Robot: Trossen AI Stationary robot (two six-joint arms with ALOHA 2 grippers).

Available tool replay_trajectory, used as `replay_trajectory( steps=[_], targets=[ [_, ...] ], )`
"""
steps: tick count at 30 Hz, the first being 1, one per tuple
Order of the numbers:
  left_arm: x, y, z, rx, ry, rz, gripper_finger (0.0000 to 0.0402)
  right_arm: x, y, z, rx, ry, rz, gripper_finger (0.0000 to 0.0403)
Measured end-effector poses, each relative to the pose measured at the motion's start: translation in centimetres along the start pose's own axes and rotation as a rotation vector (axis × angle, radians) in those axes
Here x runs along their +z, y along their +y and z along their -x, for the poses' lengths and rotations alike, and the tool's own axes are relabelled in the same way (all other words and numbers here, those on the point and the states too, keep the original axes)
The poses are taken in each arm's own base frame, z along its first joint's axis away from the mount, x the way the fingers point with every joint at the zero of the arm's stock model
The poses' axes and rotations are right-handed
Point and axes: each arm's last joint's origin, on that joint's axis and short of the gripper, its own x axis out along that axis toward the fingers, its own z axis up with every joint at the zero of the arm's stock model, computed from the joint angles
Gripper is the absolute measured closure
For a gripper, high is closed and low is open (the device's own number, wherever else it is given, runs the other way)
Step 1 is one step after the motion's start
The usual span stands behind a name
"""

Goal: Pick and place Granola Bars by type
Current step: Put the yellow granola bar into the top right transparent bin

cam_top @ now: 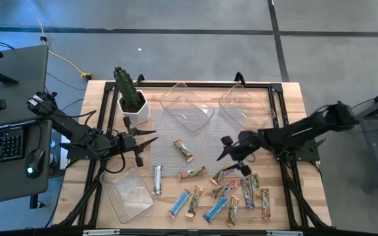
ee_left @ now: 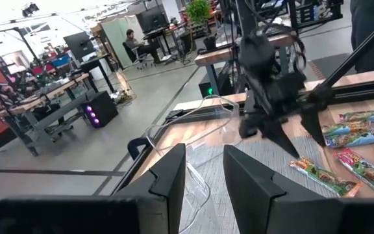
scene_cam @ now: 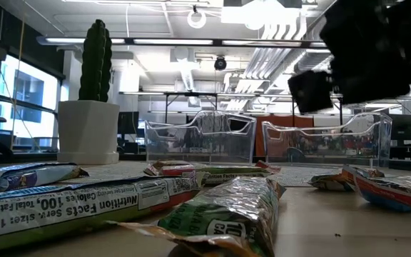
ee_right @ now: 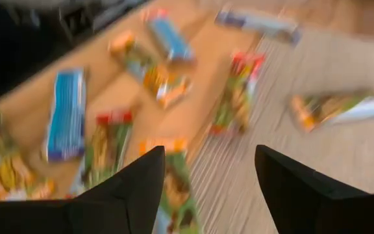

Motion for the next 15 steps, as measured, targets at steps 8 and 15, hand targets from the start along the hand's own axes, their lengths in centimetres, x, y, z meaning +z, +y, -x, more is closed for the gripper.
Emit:
replay_trajectory(
  steps=[8, 15],
  targets=[
    [0.0, 0.0, 0.0, -0.006, -0.001, 0.000, 0.0301, -2.9, 0.6, -2.7, 0.067, 0.148, 0.003, 0.0186],
    [0.0, 0.0, 0.0, -0.006, -0.001, 0.000, 0.0301, -4.3, 0.4, -4.2, 0.076, 0.170, 0.000, 0.0209]
  ],
)
